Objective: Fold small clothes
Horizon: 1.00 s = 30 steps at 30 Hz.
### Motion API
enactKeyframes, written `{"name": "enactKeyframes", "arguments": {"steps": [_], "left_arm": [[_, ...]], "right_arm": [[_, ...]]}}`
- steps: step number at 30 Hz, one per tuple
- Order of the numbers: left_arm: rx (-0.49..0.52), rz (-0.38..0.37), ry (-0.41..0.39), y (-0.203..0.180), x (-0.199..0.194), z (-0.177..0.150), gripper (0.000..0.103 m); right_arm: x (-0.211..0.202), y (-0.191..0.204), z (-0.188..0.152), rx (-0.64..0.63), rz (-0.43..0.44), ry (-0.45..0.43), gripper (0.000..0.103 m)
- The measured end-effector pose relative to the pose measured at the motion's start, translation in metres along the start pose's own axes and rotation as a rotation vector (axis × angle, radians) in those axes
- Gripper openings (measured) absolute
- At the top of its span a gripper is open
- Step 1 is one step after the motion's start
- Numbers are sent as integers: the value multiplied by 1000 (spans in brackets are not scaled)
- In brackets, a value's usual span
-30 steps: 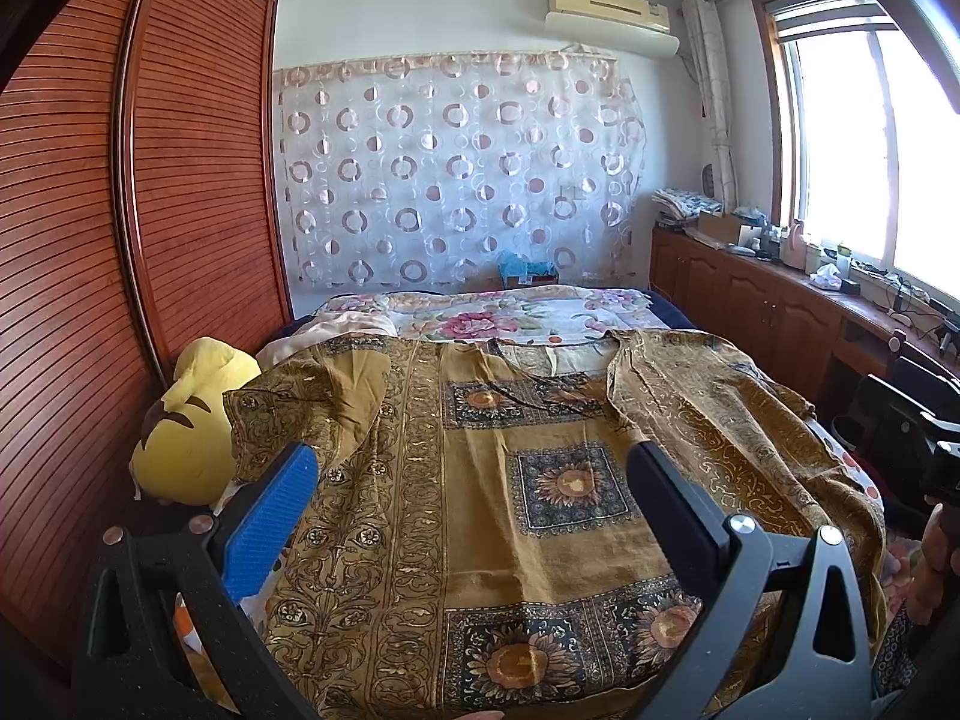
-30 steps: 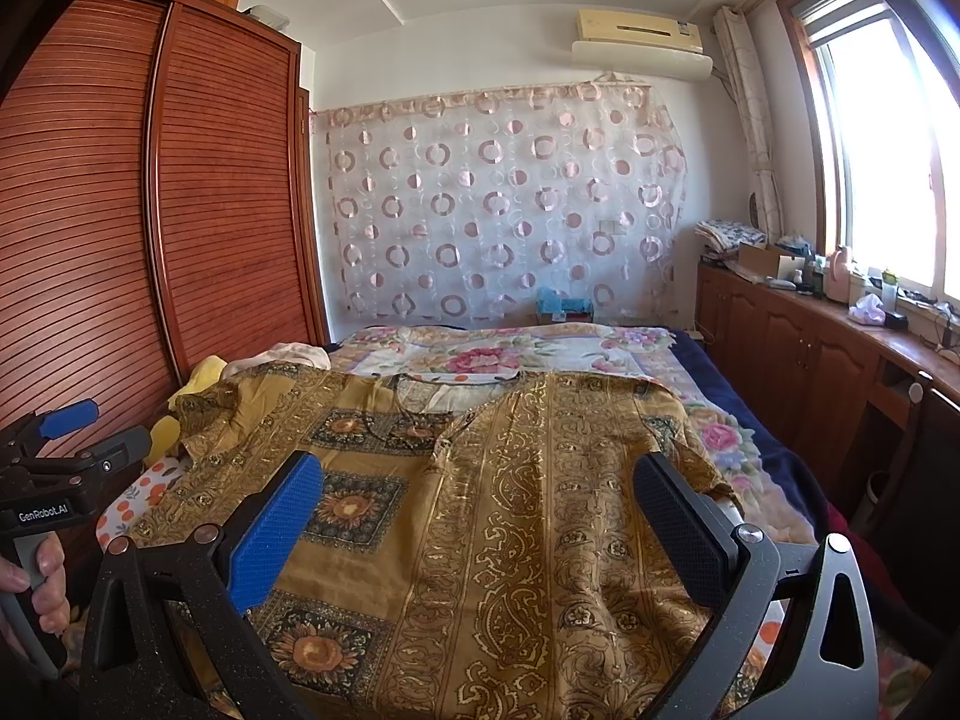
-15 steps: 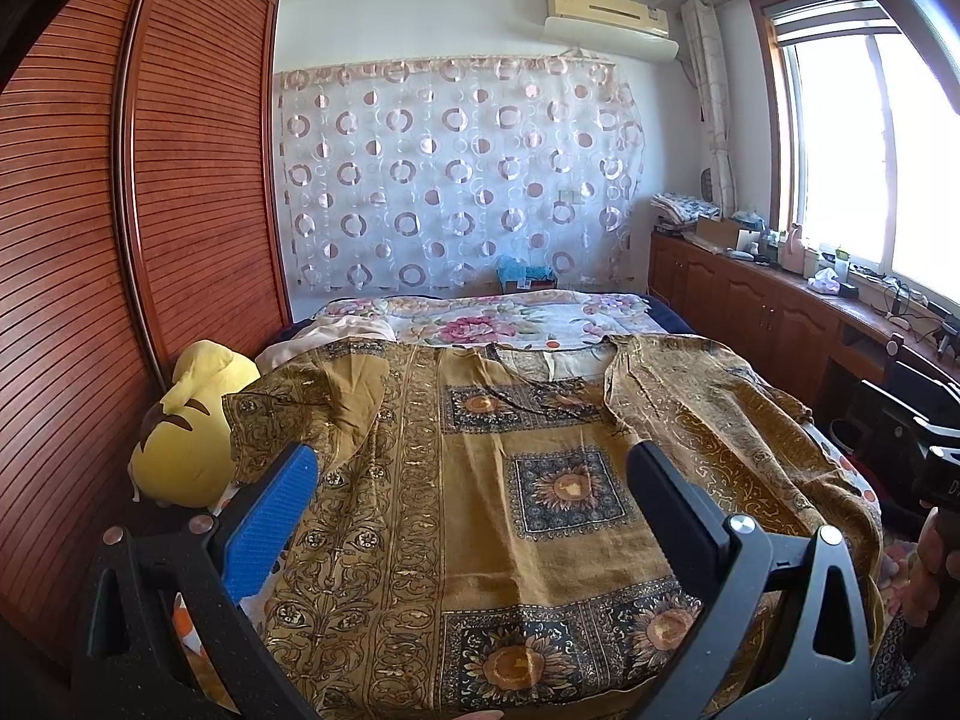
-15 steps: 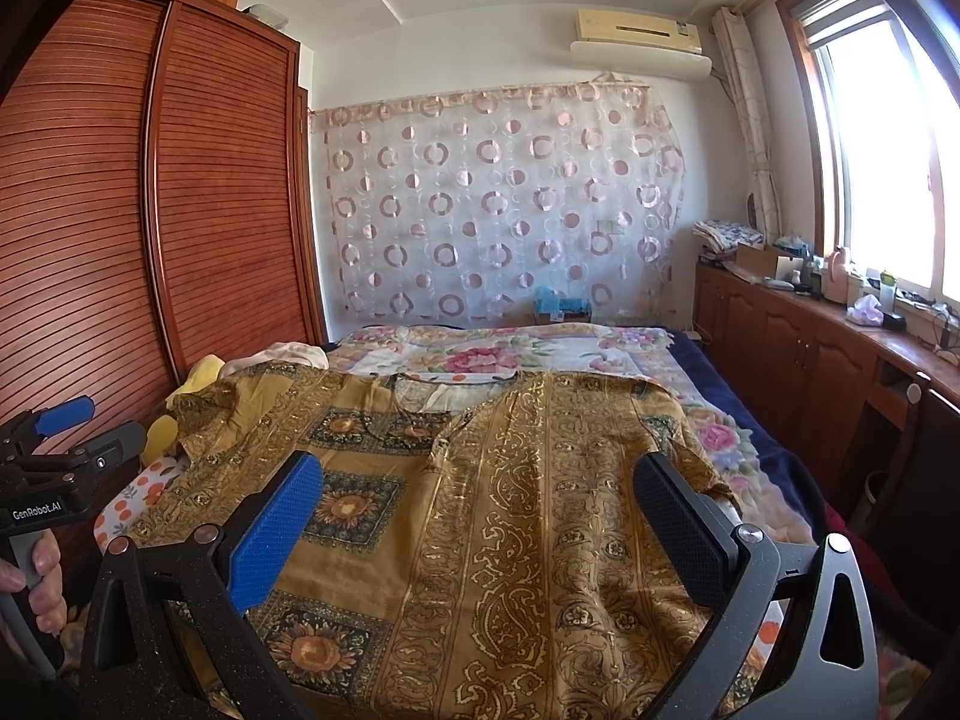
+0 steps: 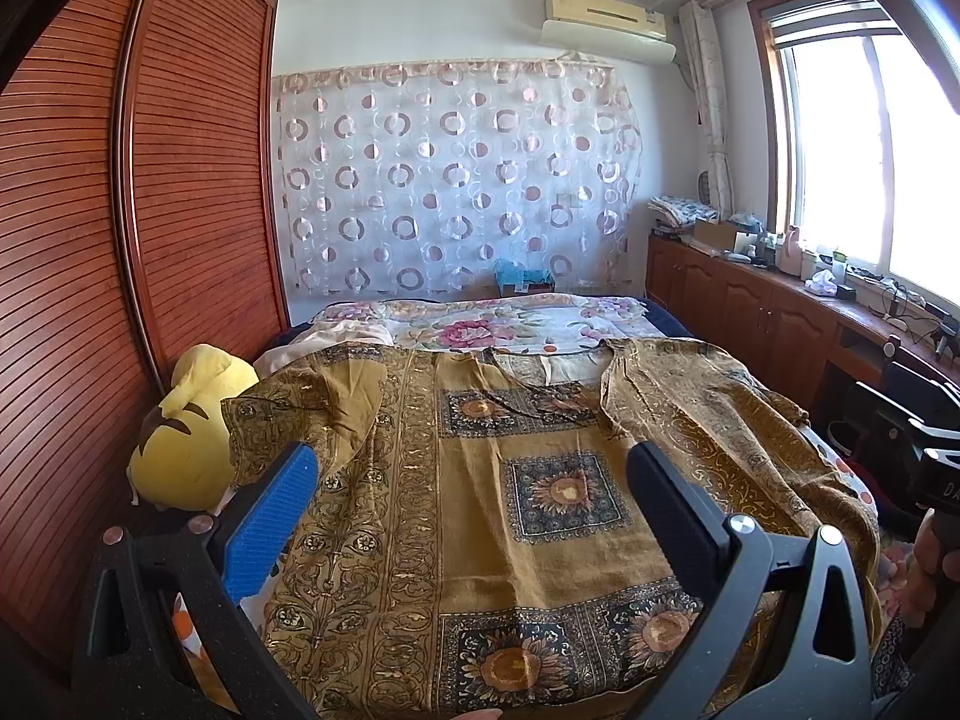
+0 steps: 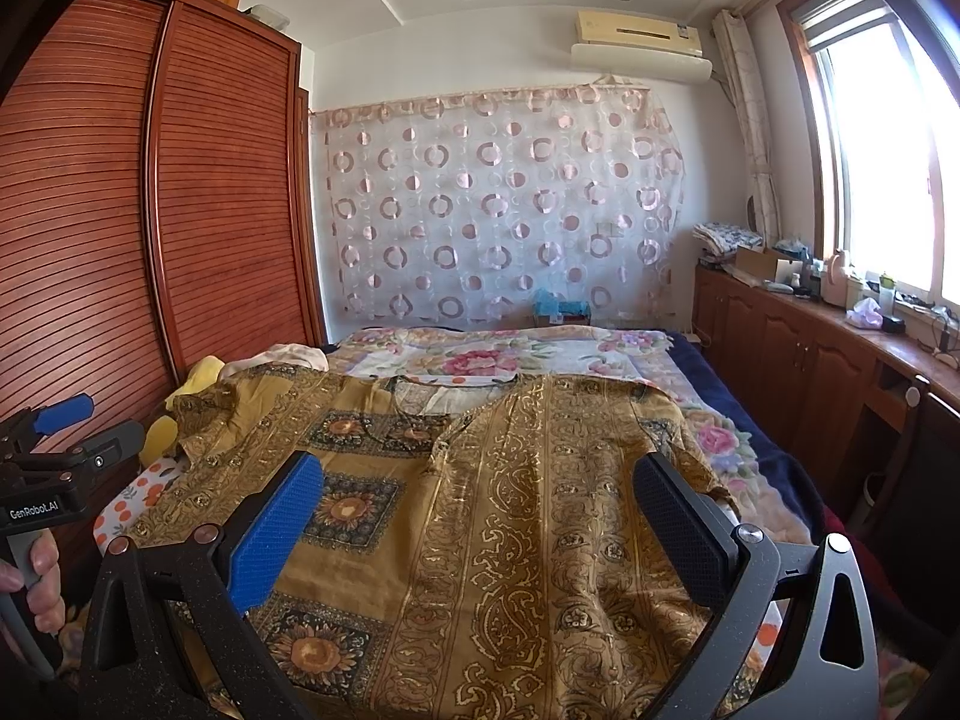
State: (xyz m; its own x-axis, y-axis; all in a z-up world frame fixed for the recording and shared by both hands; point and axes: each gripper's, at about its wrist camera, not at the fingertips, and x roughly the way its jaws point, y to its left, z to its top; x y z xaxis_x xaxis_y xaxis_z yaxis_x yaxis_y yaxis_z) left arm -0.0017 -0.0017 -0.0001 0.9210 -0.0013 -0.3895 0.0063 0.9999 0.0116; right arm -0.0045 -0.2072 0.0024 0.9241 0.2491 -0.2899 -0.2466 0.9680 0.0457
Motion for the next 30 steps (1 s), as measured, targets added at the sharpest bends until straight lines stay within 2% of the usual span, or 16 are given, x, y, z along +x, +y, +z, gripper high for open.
{"name": "enactKeyframes", "arguments": {"steps": [30], "left_arm": [[-1,-1,1,0,-2,0,103]], "right_arm": [[1,1,1,-1,6,0,103]]}}
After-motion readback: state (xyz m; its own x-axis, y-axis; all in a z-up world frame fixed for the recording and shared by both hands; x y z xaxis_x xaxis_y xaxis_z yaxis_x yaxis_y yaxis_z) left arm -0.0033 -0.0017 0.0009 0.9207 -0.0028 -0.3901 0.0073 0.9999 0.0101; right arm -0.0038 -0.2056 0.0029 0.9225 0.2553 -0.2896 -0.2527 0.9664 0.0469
